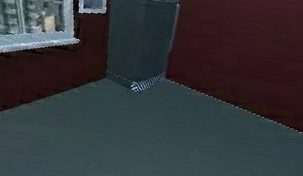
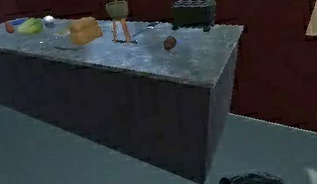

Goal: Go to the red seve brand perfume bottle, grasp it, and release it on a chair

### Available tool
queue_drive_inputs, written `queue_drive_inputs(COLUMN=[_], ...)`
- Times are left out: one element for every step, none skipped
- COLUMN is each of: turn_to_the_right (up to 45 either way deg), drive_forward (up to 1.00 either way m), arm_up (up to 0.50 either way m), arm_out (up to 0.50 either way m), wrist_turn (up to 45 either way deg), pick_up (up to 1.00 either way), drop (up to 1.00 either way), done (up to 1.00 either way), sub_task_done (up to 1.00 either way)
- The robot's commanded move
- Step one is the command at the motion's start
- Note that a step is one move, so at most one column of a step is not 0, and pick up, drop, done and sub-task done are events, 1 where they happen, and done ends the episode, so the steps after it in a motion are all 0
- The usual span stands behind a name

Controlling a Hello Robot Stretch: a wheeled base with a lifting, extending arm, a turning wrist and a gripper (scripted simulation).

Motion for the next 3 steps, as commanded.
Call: queue_drive_inputs(turn_to_the_right=[45.0,0.0,0.0], drive_forward=[0.0,1.0,1.0], arm_up=[0.0,0.0,0.0], arm_out=[0.0,0.0,0.0], wrist_turn=[0.0,0.0,0.0], pick_up=[0.0,0.0,0.0], drop=[0.0,0.0,0.0], done=[0.0,0.0,0.0], sub_task_done=[0.0,0.0,0.0])
